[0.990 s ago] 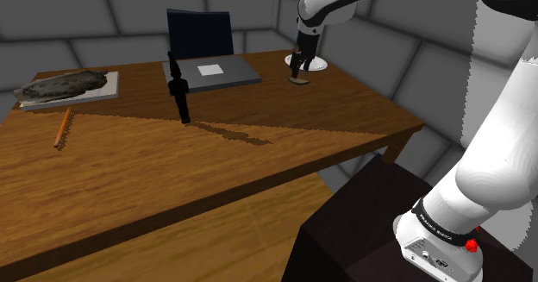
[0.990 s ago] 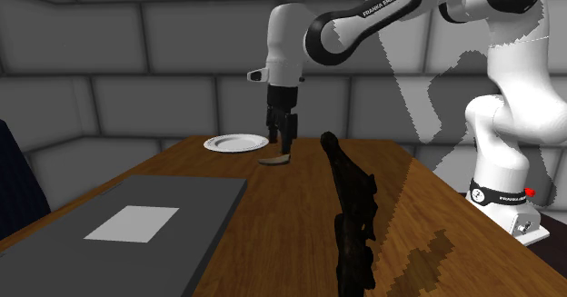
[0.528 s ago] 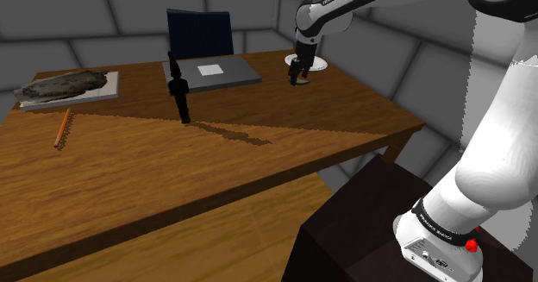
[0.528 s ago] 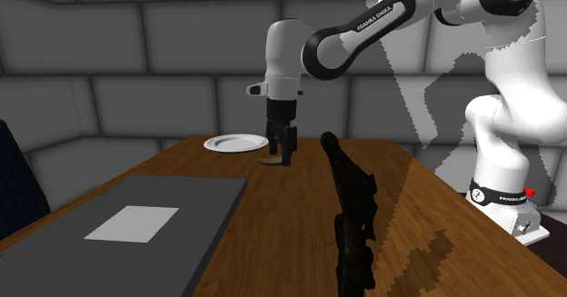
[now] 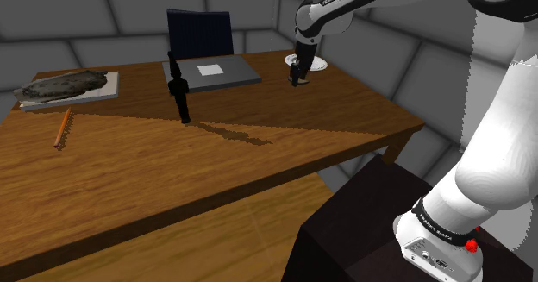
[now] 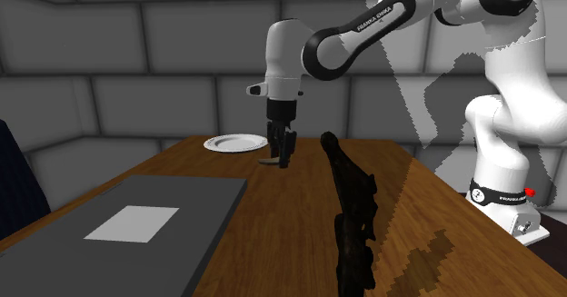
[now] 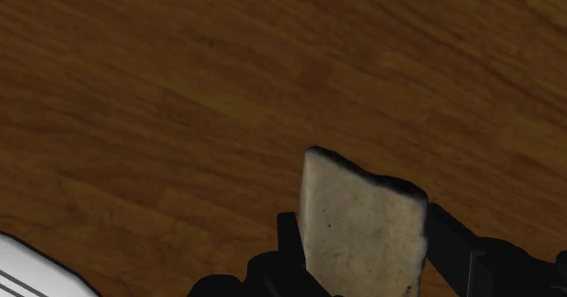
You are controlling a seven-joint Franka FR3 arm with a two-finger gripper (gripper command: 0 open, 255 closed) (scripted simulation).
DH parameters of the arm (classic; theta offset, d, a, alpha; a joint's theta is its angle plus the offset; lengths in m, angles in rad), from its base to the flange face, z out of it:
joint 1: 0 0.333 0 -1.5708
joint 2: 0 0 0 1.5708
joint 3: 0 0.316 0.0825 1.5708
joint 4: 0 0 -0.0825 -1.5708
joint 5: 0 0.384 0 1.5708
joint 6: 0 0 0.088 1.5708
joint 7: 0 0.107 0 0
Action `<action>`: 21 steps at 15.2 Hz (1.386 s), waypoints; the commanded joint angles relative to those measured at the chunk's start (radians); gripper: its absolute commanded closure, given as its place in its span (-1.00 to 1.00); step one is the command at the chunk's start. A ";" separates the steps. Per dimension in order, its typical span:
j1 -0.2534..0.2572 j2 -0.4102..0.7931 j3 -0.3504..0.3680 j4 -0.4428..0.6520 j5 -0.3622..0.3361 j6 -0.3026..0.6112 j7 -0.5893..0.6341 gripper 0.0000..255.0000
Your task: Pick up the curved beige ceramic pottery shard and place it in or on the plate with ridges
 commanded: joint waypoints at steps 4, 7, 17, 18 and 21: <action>0.000 0.001 0.000 -0.001 0.000 0.000 0.000 1.00; 0.000 0.003 0.000 0.001 0.000 0.000 0.000 1.00; 0.000 -0.043 -0.001 0.064 -0.003 -0.109 0.002 1.00; 0.000 -0.047 -0.001 0.073 -0.003 -0.121 0.002 1.00; 0.000 -0.058 -0.001 0.099 -0.004 -0.159 0.003 1.00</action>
